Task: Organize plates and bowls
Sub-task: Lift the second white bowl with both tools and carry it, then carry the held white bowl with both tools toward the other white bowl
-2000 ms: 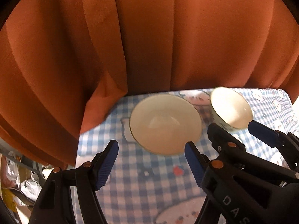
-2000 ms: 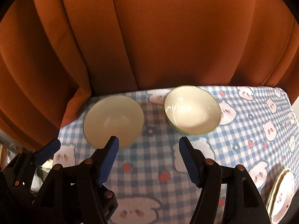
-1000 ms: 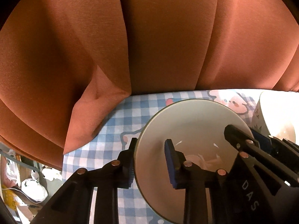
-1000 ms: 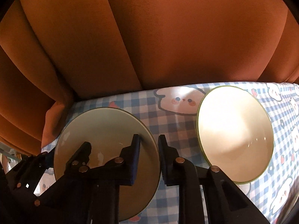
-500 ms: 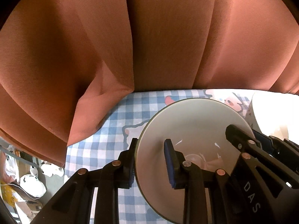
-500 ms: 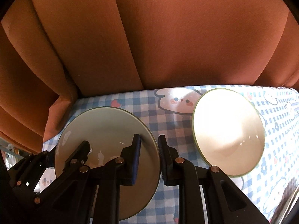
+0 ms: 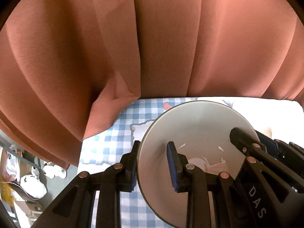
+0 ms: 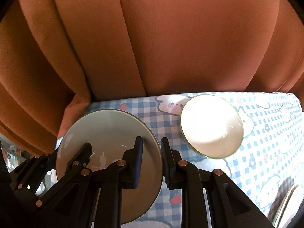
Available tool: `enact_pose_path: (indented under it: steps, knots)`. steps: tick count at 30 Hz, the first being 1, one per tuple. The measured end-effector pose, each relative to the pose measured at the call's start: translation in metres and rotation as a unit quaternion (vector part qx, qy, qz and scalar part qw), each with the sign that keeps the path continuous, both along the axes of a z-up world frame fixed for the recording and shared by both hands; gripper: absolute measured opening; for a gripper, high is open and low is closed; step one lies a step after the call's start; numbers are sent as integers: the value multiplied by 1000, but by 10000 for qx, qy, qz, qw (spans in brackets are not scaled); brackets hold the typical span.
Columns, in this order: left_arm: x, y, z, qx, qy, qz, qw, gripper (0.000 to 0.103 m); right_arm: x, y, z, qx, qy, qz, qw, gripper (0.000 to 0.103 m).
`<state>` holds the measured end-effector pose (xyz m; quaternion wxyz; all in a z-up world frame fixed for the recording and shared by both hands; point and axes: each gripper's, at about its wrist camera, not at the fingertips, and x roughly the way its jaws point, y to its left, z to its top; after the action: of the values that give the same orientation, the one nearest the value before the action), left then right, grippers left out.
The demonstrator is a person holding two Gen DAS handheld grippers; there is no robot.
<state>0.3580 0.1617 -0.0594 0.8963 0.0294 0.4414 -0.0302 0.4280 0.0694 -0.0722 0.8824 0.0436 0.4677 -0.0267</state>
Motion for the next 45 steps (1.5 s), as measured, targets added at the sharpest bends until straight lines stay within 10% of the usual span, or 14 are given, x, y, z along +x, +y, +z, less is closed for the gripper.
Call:
enact_pose_path:
  steps: [45]
  knots:
    - [-208,-177,42,270,-414,508,9975,26,-183,-174,47,391,-514,601,9961,23]
